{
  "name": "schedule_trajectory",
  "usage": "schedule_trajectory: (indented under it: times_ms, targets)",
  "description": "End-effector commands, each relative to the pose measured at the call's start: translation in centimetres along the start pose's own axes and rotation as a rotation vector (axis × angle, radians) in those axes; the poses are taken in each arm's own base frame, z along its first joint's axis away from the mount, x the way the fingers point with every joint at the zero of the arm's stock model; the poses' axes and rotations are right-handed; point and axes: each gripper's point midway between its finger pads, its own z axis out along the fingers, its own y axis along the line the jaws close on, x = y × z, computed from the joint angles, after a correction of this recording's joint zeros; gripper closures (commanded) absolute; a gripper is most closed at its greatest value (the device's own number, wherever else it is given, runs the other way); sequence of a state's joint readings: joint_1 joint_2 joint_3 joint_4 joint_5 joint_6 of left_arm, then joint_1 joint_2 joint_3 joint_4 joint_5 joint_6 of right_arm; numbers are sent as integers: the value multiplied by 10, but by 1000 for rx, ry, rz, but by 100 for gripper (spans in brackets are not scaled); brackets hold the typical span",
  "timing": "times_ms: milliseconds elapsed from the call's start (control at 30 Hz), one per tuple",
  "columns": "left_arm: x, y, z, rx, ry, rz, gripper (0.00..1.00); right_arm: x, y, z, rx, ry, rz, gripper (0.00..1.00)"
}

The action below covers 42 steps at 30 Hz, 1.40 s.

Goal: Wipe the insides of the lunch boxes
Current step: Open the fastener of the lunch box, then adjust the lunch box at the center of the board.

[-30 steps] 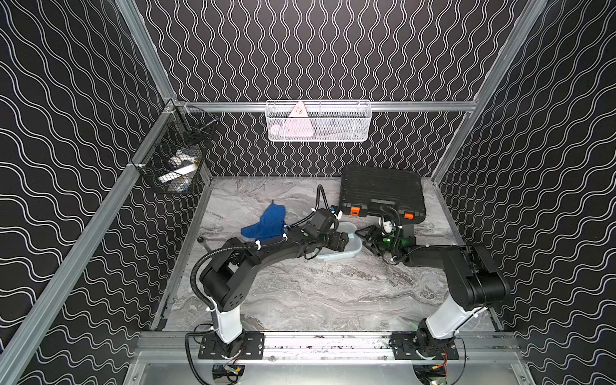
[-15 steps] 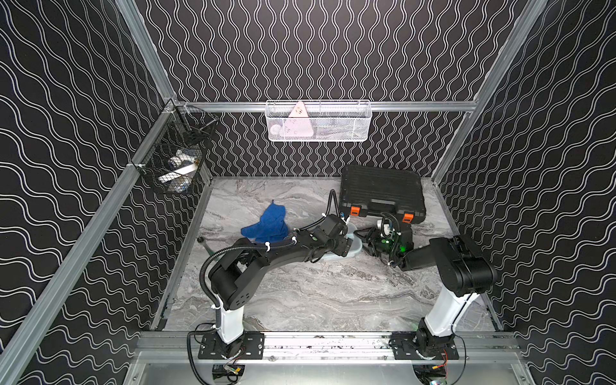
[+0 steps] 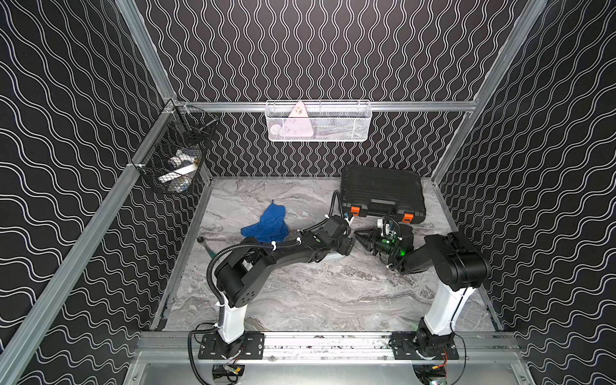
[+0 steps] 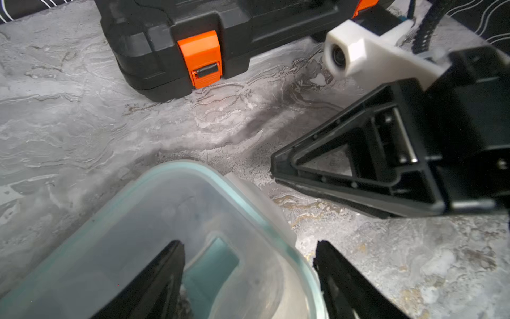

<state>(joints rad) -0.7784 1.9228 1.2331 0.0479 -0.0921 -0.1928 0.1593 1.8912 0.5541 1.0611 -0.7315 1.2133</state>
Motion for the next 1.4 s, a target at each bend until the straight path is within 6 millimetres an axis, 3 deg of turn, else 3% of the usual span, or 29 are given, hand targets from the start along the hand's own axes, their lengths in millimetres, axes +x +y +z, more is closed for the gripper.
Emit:
schedule_trajectory:
  times_ms: [0,200,400,500,667,867,1000,1133,1367]
  targets:
    - [48,2,3,4,183,-4,21,-2,5,-2,-28,-5,2,73]
    - [34,2,-7,-1,143,-27,20,-3,1,-4,-12,-15,7,55]
    - [-13,7,-40,-28,20,-57,16,1,-2,-8,15,-10,4,40]
    - [-33,24,-54,-53,-29,-89,13,7,-5,-11,29,-3,9,38]
    - [-51,72,-67,-95,-62,-169,11,29,-13,-21,72,32,-14,38]
    - [-39,131,-50,-92,-14,-289,11,76,-13,-22,125,136,-125,38]
    - [-33,149,-36,-49,-1,-337,12,101,-5,-18,117,190,-181,38]
    - [-27,148,-18,-13,31,-332,13,115,-4,-4,122,232,-204,37]
    - [-2,128,-5,71,82,-376,17,109,-9,11,88,211,-174,37]
